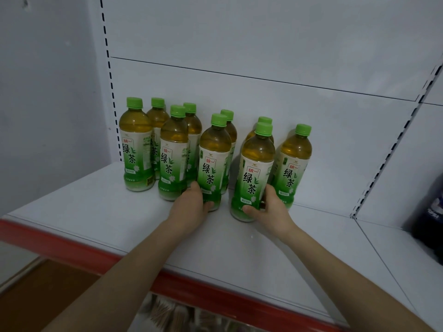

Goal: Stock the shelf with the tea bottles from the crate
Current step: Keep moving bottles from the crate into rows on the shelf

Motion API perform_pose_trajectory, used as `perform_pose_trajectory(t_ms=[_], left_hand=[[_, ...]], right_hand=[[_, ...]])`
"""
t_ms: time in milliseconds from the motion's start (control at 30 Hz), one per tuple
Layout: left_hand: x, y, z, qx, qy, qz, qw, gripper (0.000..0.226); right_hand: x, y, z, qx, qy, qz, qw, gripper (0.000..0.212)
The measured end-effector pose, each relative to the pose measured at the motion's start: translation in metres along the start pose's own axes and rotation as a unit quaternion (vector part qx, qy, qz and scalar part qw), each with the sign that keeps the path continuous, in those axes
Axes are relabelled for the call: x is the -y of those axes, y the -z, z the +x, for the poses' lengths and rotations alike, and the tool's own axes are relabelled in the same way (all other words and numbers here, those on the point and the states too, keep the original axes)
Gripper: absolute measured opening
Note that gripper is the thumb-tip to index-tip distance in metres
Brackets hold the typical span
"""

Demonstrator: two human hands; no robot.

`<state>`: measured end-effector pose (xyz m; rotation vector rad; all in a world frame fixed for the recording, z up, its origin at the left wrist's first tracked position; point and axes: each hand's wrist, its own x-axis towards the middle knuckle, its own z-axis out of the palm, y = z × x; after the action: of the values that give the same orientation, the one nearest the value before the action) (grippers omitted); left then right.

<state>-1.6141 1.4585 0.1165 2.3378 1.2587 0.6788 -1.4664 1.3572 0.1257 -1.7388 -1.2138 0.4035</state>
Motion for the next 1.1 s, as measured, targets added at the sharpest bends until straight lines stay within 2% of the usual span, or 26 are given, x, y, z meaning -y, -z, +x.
perform_pose_trajectory(t_ms=[133,233,300,367,433,500,567,633,767,967,1100], left_hand=[[-0.001,-0.002,-0.003,-0.006,0.01,-0.005,1.0,0.042],[0.003,-0.002,-0.01,0.0,0.016,0.009,1.0,0.047],[0.006,0.003,-0.018,0.003,-0.007,0.073,0.997,0.044],[0.007,0.013,-0.032,-0.006,-0.035,0.157,0.987,0.043],[0.006,0.025,-0.049,-0.038,-0.055,0.231,0.971,0.044],[0.006,0.036,-0.067,-0.066,-0.07,0.268,0.959,0.044],[0.01,0.047,-0.087,-0.067,-0.08,0.255,0.961,0.047],[0.024,0.059,-0.109,-0.088,-0.073,0.264,0.958,0.051],[0.063,0.088,-0.161,-0.069,0.001,0.277,0.958,0.049],[0.161,0.122,-0.28,-0.072,0.159,0.318,0.932,0.041],[0.223,0.126,-0.371,-0.053,0.255,0.307,0.915,0.032]], right_hand=[[0.002,0.001,-0.003,-0.004,-0.009,-0.01,1.0,0.062],[0.006,0.006,-0.009,0.038,-0.039,-0.063,0.997,0.061],[0.013,0.016,-0.018,0.082,-0.04,-0.184,0.979,0.056],[0.021,0.025,-0.027,0.107,-0.01,-0.324,0.94,0.047],[0.034,0.028,-0.035,0.113,0.018,-0.367,0.923,0.04],[0.051,0.023,-0.04,0.104,0.063,-0.365,0.923,0.034],[0.072,0.009,-0.04,0.097,0.135,-0.354,0.92,0.033],[0.092,-0.013,-0.04,0.107,0.201,-0.32,0.92,0.04],[0.125,-0.087,-0.045,0.149,0.3,-0.262,0.905,0.054],[0.165,-0.233,-0.107,0.251,0.354,-0.173,0.884,0.049],[0.167,-0.319,-0.167,0.369,0.343,-0.166,0.847,0.052]])
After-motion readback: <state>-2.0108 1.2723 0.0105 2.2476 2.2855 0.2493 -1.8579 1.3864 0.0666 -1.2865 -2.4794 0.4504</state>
